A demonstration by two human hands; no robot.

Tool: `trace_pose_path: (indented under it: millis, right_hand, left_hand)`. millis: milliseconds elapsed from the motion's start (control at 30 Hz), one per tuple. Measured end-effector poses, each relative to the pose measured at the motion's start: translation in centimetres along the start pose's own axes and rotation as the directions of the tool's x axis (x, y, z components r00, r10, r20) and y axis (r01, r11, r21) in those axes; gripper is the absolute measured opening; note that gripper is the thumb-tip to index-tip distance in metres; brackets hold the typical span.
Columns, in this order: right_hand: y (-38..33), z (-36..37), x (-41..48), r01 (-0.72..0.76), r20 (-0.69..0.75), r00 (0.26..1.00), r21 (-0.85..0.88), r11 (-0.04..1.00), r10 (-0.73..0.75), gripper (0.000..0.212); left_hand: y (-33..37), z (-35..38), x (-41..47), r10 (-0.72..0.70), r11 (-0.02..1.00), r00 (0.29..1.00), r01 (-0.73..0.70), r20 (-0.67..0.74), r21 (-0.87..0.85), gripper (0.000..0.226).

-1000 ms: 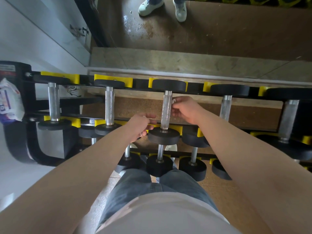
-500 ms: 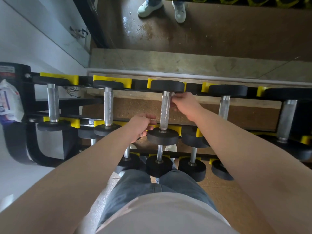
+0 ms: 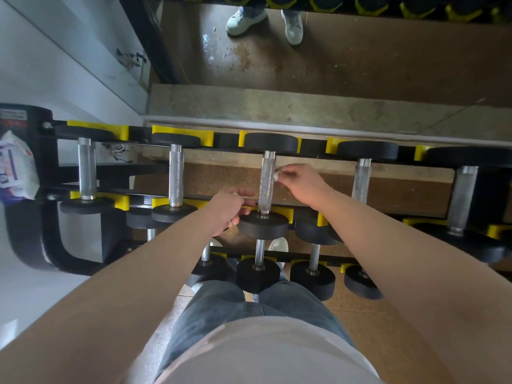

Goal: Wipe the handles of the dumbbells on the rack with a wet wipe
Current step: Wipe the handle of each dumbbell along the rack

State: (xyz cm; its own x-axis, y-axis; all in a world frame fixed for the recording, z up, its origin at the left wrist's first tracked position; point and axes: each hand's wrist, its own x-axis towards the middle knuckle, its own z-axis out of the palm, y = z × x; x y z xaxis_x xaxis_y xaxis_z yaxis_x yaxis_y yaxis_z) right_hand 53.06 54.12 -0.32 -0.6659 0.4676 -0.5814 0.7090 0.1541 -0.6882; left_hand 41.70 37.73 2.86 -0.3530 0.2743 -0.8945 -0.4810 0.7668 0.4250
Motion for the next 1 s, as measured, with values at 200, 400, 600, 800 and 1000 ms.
trace_pose_path:
  millis: [200,400,600,800,1000]
  right_hand:
    - [-0.1,2.3,-0.9,-0.043,-0.172,0.978,0.381,0.924,0.116,0.010]
    - [0.8,2.4,-3.7,-0.021,0.137,0.990,-0.135,0.991,0.040,0.013]
    - [-1.5,1.4,-0.6,-0.154,-0.149,0.956,0.483,0.862,0.254,0.012]
    - [-1.5,1.6,0.4,-0.135,-0.212,0.959,0.244,0.960,0.189,0.009]
    - [0.2,1.4,-4.5,0.081,0.225,0.973,-0.175,0.981,-0.040,0.007]
  left_hand:
    - [0.0,0.5,-0.4,-0.011,0.999,0.999,0.009,-0.044,-0.031,0.029]
    - [-0.1,1.0,-0.8,-0.021,0.998,0.997,0.016,-0.076,-0.056,0.029]
    - [-0.5,1.2,-1.3,0.001,0.998,0.994,-0.008,-0.106,-0.066,0.031]
    - [-0.5,1.5,-1.9,0.015,0.997,0.992,-0.024,-0.129,-0.067,0.031]
    - [-0.1,1.5,-2.1,0.042,0.999,0.993,-0.043,-0.108,-0.008,0.018]
